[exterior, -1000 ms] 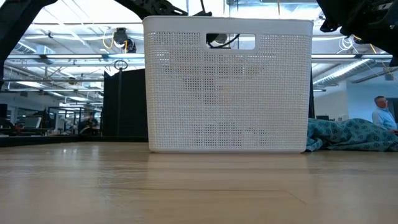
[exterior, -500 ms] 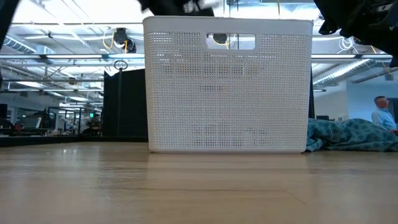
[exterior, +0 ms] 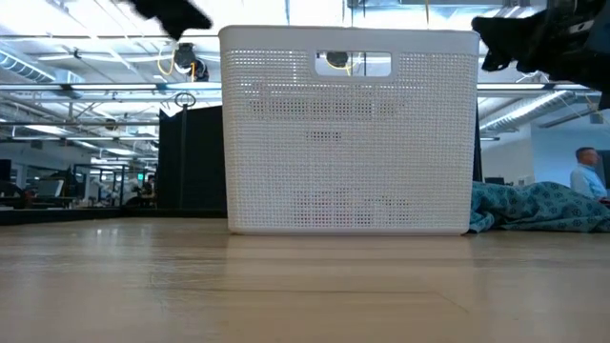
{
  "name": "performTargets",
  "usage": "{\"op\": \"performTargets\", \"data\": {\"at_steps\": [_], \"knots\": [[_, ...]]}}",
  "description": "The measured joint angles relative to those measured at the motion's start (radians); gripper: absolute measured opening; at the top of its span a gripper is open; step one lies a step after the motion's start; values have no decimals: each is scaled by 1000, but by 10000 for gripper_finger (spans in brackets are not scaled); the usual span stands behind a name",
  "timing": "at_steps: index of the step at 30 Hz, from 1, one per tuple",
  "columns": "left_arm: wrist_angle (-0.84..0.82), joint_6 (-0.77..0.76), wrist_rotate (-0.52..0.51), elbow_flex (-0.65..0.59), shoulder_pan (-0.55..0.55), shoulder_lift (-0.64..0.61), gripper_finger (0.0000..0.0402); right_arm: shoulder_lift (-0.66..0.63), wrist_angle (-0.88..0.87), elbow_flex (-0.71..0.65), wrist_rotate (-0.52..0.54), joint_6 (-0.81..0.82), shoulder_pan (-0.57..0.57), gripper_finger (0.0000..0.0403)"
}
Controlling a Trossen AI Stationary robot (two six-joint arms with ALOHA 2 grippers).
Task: Pick & place medical supplies in basket/bin
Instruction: Return to Home Position
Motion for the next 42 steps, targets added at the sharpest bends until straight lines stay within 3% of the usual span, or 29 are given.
{"op": "performTargets", "data": {"at_steps": [6,10,12,14,17,20,25,42], "knots": [[402,26,-59,-474,-147,-351,4,0,-16,12,-2,165,-21,0],[521,82,-63,-674,-191,-559,3,0,-46,14,-7,250,-18,0],[587,17,-93,-724,-193,-638,3,1,-92,14,-7,271,-19,0],[592,-13,-82,-734,-193,-692,2,0,-137,14,-7,286,-19,0],[485,76,-40,-749,-212,-760,2,-2,-162,14,-6,320,-20,0],[463,120,-111,-770,-225,-839,2,-6,-155,6,-3,329,-20,0],[487,126,-109,-873,-225,-949,1,-8,-147,-13,79,316,-20,0],[459,38,-135,-893,-211,-932,3,-1,-162,-13,42,321,-19,0]]}}
